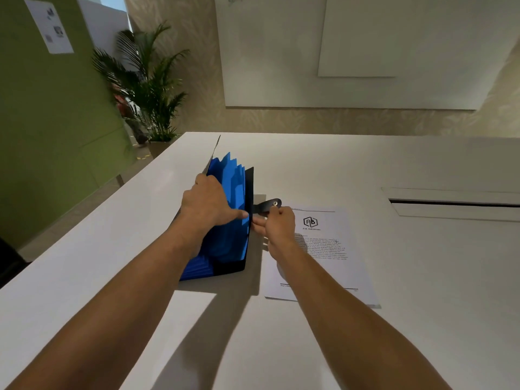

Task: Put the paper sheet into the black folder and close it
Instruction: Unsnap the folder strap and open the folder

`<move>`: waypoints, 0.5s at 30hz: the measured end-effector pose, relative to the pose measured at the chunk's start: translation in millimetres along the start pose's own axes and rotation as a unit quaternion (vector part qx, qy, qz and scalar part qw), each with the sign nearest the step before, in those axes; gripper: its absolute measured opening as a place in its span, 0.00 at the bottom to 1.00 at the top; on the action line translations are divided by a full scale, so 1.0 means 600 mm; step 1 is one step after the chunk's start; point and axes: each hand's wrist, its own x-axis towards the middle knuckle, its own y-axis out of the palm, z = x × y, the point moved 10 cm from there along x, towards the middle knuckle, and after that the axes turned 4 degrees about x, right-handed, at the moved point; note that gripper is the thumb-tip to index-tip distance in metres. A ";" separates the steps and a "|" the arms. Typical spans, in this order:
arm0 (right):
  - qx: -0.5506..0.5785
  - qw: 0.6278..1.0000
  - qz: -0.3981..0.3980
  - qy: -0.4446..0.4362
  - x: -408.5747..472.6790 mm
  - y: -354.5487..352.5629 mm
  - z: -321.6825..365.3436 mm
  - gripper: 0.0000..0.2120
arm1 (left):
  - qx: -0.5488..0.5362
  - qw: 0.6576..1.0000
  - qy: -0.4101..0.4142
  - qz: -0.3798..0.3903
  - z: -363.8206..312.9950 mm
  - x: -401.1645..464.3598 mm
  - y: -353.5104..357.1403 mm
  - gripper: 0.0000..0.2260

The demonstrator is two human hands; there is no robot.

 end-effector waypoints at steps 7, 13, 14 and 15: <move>0.003 1.000 0.008 -0.010 -0.010 0.005 0.010 0.07 | -0.013 1.000 0.021 0.011 -0.008 0.002 0.008 0.36; -0.017 1.000 0.012 0.005 -0.002 0.001 0.007 0.07 | -0.113 0.993 0.020 0.041 0.006 0.009 0.019 0.25; -0.026 0.999 0.019 0.010 -0.001 0.001 0.007 0.07 | -0.124 0.991 0.025 0.036 0.007 0.010 0.022 0.25; -0.033 0.999 0.027 0.013 -0.001 0.003 0.008 0.08 | -0.131 0.990 0.034 0.034 0.006 0.010 0.025 0.27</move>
